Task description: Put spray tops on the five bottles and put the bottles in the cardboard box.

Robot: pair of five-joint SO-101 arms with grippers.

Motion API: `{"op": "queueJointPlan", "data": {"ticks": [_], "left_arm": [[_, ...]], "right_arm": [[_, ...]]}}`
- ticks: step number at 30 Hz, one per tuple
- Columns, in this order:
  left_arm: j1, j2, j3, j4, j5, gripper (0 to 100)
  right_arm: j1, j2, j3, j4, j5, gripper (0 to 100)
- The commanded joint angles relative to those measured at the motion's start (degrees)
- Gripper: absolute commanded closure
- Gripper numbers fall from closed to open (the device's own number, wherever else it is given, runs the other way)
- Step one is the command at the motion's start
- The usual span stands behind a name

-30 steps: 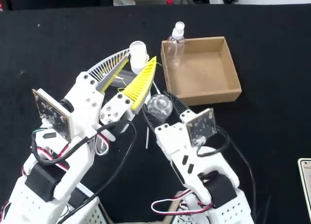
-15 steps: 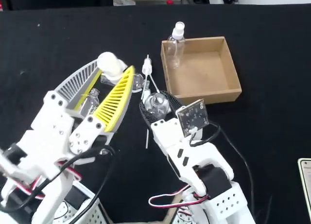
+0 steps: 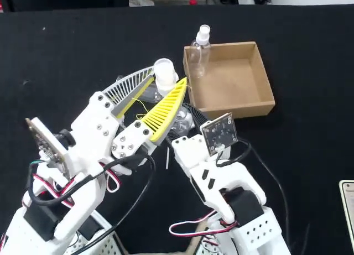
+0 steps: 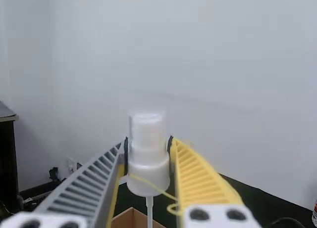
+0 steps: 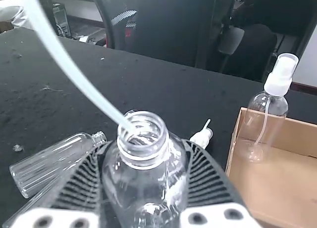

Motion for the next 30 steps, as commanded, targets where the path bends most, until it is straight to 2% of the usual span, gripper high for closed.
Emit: {"op": "queueJointPlan", "data": {"ticks": [1,6,15,22,30], "left_arm": [[0.22,0.09,0.13,-0.09,0.7,88],[0.13,1.05,1.54,-1.41,0.7,87],[-0.92,13.1,-1.1,-2.46,0.7,87],[-3.38,13.36,-0.75,-2.37,0.79,87],[-3.38,13.89,-4.35,6.86,0.79,87]], "right_arm": [[-0.79,-0.31,-0.31,-0.18,0.44,97.6],[-0.79,-0.31,-0.31,-0.18,0.44,97.6],[-0.7,-0.4,-0.31,-0.18,0.44,97.6],[-0.53,-0.4,-0.31,-0.18,0.44,97.6],[-0.53,-0.4,-0.22,-0.18,0.44,97.7]]}}
